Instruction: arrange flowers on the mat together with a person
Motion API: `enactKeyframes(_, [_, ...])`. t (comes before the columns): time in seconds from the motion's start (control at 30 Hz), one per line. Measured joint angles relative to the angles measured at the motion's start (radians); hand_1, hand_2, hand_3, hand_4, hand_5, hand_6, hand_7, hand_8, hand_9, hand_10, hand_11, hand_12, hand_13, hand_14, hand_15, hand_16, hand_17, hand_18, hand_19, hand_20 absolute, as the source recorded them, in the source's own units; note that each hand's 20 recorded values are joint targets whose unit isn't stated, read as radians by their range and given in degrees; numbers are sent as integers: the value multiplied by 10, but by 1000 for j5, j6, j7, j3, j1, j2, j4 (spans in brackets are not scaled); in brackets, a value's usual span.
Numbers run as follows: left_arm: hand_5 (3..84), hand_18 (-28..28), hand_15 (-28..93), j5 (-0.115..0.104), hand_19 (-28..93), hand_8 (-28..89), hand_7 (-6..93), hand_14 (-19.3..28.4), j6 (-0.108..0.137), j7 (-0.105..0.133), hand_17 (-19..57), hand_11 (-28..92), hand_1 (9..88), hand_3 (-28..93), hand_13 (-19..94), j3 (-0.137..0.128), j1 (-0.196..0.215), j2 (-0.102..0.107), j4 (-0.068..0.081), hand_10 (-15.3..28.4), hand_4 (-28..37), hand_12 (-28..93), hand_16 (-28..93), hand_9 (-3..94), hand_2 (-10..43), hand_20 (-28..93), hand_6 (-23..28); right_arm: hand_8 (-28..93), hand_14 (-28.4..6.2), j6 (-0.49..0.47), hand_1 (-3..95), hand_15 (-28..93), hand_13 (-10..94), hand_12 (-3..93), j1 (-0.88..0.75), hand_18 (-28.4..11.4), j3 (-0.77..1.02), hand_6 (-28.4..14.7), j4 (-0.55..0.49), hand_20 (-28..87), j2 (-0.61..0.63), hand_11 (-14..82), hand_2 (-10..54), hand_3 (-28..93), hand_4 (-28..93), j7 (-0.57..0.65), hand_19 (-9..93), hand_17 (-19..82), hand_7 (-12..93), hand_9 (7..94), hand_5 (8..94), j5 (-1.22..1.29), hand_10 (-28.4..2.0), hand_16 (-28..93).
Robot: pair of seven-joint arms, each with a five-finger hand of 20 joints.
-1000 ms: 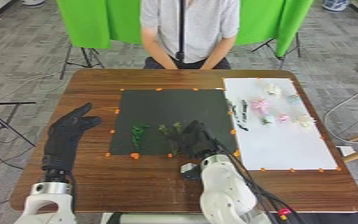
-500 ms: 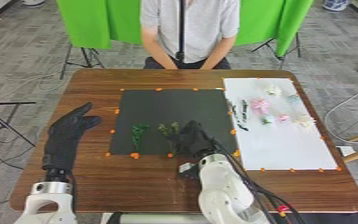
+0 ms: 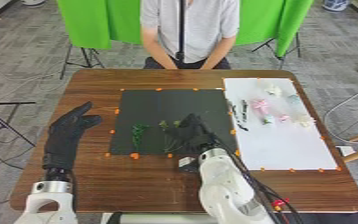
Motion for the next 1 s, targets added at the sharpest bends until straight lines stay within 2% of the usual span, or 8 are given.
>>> enactKeyframes(0.3, [494,131,253,-2,89,-51,129,185,-1,1,105,241,257,663,422,-3,-1,-7,0,157,-166,166,29,539,-69,213,31,-98,-35,19,288,503,937,158,-31,-99,41,-30,-100,215,63,263,-48,620,-126,2,859,705,249,937,828,42,-134,124])
enactKeyframes(0.43, [494,131,252,-3,91,-50,129,185,-1,1,105,240,257,663,422,-3,0,-9,0,157,-166,166,28,539,-69,214,31,-99,-37,7,274,505,937,158,-42,-100,75,-31,-141,216,95,265,-26,610,-128,8,862,704,246,937,832,49,-136,125])
enactKeyframes(0.63, [495,131,253,-3,91,-50,129,185,-1,1,106,241,258,662,422,-3,-1,-12,1,158,-167,166,29,538,-69,213,31,-101,-40,-125,258,525,937,158,-39,-105,95,-33,-159,214,124,287,13,583,-128,29,883,706,219,937,846,55,-133,125])
enactKeyframes(0.8, [493,131,252,-3,91,-50,129,185,-1,2,106,241,258,663,422,-3,-1,-12,1,158,-167,166,28,538,-69,213,31,-96,-38,-235,259,532,937,158,-28,-104,89,-35,-160,203,130,290,32,557,-123,94,892,707,187,937,847,73,-131,125])
enactKeyframes(1.0, [494,131,253,-5,91,-50,129,185,-1,2,106,241,257,663,423,-3,-1,-12,1,158,-167,166,29,539,-69,213,30,-94,-39,-319,262,543,937,162,-1,-106,86,-36,-146,198,126,303,46,538,-123,134,904,706,145,937,831,102,-130,128])
